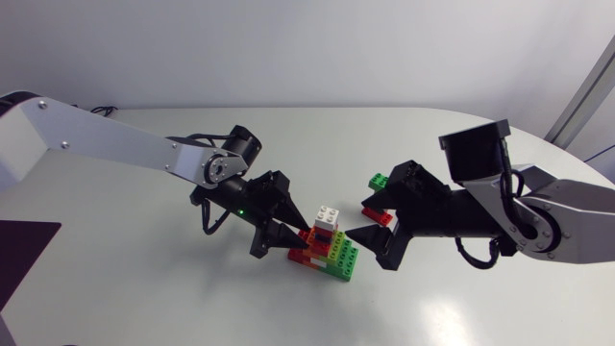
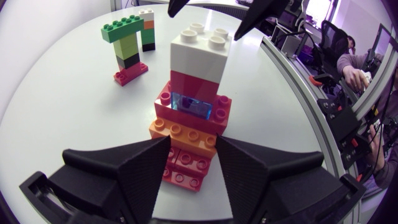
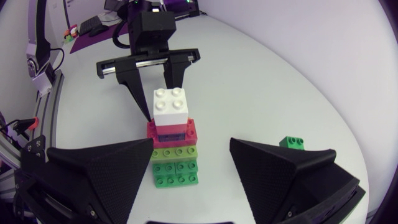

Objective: Disassemble duplo

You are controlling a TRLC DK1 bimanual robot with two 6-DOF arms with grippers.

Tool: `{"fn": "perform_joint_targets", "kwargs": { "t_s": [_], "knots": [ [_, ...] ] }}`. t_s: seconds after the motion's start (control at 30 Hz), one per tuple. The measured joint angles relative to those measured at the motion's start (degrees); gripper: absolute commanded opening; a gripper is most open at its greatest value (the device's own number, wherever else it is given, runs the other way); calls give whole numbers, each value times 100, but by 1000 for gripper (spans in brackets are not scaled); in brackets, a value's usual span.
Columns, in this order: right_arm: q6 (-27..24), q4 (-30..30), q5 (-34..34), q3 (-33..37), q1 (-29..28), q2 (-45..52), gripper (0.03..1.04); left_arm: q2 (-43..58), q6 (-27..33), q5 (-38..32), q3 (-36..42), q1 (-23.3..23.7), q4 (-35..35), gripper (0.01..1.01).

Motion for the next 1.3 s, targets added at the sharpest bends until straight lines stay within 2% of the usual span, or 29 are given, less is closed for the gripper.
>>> {"fn": "perform_joint_targets", "kwargs": {
  "t_s": [0.4,0.6,0.67,0.83,0.93,1.03,1.3],
  "knots": [
    [46,254,509,179,752,562,870,48,-39,0,0,-2,44,526],
    [70,391,732,179,920,828,784,50,-42,2,0,-4,57,526],
    [83,446,820,203,957,883,784,50,-42,2,0,-9,77,526],
    [116,610,922,243,1021,1025,661,50,-42,0,0,-13,83,526],
    [129,662,992,249,1040,1104,498,50,-42,2,0,-13,85,526],
    [142,691,1071,291,1051,1182,264,50,-39,2,0,-13,87,526],
    [227,413,1034,490,1075,1193,254,50,-39,-42,0,-31,199,526]
  ]
}}
